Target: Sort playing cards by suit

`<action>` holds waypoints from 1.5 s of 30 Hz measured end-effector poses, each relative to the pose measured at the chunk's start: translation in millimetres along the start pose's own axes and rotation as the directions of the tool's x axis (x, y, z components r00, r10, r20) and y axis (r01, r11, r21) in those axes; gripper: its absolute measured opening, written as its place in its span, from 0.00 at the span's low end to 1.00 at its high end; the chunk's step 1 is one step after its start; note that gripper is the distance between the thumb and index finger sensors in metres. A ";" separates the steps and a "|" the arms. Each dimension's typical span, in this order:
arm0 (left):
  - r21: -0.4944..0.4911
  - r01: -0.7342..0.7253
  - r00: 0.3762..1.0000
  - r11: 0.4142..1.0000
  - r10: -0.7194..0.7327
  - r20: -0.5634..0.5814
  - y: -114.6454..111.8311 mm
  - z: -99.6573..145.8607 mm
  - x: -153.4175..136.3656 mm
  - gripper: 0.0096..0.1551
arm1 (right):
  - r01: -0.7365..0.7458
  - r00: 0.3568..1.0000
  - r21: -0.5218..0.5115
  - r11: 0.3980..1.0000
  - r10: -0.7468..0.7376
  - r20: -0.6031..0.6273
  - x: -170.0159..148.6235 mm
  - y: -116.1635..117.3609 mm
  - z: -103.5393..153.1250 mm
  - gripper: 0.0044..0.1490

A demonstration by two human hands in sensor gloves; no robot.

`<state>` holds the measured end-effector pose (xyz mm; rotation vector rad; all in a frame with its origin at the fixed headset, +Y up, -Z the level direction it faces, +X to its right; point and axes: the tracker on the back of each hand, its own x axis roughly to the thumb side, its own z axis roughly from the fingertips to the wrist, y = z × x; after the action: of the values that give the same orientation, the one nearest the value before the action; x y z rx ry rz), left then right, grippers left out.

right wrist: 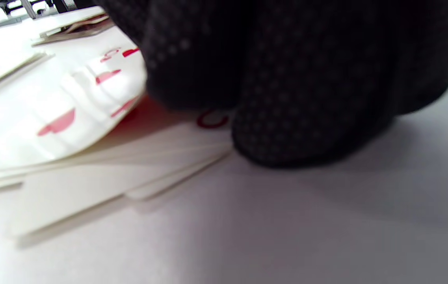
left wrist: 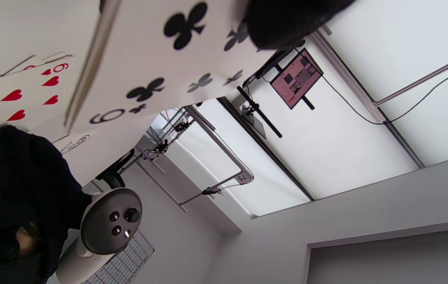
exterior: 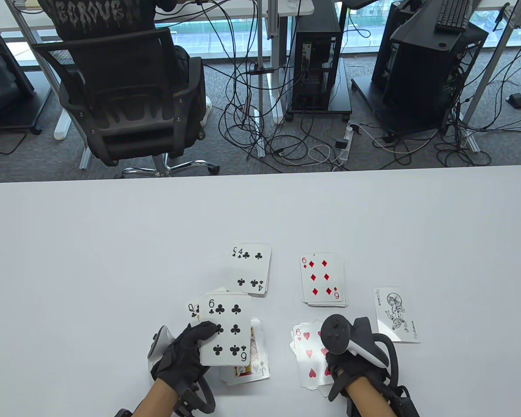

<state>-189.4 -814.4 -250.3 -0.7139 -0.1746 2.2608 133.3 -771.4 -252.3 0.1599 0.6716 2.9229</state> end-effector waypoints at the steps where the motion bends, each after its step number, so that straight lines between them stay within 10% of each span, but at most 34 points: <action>1: 0.000 -0.001 1.000 1.000 0.001 0.000 -0.2 0.0 0.0 0.31 | -0.035 0.999 0.007 0.999 0.035 -0.004 2.7 0.7 -0.7 0.27; 16: -0.013 -0.001 1.000 1.000 0.001 0.009 -0.9 -0.4 0.6 0.31 | -0.032 0.999 -0.057 0.998 0.034 0.037 17.7 -18.9 4.2 0.31; 26: -0.010 -0.002 1.000 1.000 0.003 0.015 -1.0 -0.4 0.9 0.31 | 0.386 0.871 -0.349 0.854 -0.213 0.443 91.5 -53.8 18.6 0.36; 33: -0.004 -0.003 1.000 1.000 0.003 0.021 -0.8 -0.1 1.5 0.31 | 0.561 0.762 -0.302 0.771 -0.338 0.553 124.0 -41.3 10.5 0.47; 39: 0.020 -0.019 0.999 1.000 0.018 0.031 0.9 0.4 1.9 0.31 | 0.521 0.767 -0.223 0.824 -0.337 0.547 133.3 -29.8 8.0 0.60; 45: 0.023 -0.014 0.999 1.000 0.014 0.033 1.4 0.7 2.1 0.31 | 0.531 0.779 -0.283 0.799 -0.328 0.535 132.3 -25.6 6.1 0.51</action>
<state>-191.8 -813.8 -251.1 -0.6685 -0.1597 2.2852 6.7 -725.1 -248.5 0.5464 -0.0183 2.3540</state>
